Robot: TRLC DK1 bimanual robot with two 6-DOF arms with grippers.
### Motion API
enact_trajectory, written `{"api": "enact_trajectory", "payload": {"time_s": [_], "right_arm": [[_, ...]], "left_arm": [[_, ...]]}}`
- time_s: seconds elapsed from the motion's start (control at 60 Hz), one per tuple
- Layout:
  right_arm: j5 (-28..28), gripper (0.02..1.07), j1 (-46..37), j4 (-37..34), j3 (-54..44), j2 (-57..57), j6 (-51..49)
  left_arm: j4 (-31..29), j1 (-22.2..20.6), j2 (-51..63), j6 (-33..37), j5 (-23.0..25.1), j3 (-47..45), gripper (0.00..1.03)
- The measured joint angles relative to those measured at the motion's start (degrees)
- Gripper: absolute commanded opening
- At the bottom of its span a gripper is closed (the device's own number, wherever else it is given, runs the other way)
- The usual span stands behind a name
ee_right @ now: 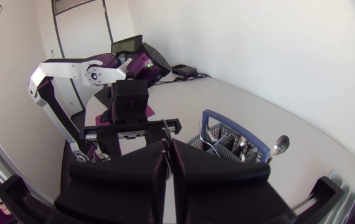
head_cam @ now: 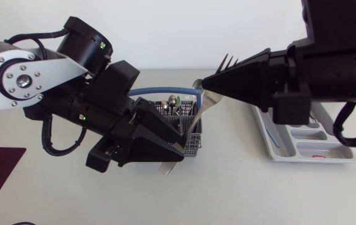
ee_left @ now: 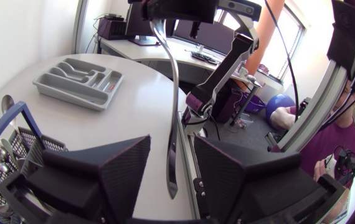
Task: Sort the cutlery from the basket into the organizer compartments.
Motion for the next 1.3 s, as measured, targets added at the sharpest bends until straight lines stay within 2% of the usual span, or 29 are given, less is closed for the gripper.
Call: {"api": "enact_trajectory", "payload": {"time_s": [0.167, 0.233, 0.567, 0.667, 0.767, 0.883, 0.967, 1.05, 1.167, 1.3], "right_arm": [[-0.48, 0.09, 0.0, 0.04, 0.0, -0.11, 0.0], [-0.72, 0.09, 0.0, 0.07, -0.02, -0.11, 0.0], [-1.77, 0.13, -0.02, 1.79, -1.38, -0.42, 0.02], [-1.53, 0.3, -0.09, 2.69, -1.55, -0.42, 0.22], [0.07, 0.34, -0.22, 2.95, -1.88, -0.48, 0.26], [2.27, 0.56, -0.57, 3.17, -2.56, -1.07, 0.26], [3.52, 0.65, -1.05, 3.32, -2.78, -1.81, 0.37], [4.98, 0.66, -1.84, 3.45, -2.82, -2.45, 0.46], [6.03, 0.66, -3.08, 3.56, -2.82, -2.58, 1.11], [6.27, 0.66, -3.98, 4.2, -2.82, -1.95, 1.51]], "left_arm": [[0.0, -0.02, -0.02, 0.13, 0.22, 0.0, 0.16], [-0.02, -0.11, -0.02, 0.13, 0.26, 0.0, 0.04], [-1.31, -0.87, -0.02, 0.35, 0.68, 0.02, 0.03], [-1.29, -0.87, -0.02, 0.35, 0.5, 0.26, 0.03], [-1.31, -0.87, -0.11, 0.13, -1.11, 0.44, 0.03], [-1.27, -0.87, -0.35, -0.15, -3.56, 0.44, 0.03], [-0.52, -0.92, -0.9, -1.25, -6.43, 0.44, 0.03], [3.63, -1.18, -1.75, -3.91, -10.51, 0.44, 0.03], [12.24, -4.09, -3.45, -9.05, -20.63, 0.42, 0.03], [19.43, -9.53, -4.35, -12.61, -32.09, -0.57, 0.03]]}}
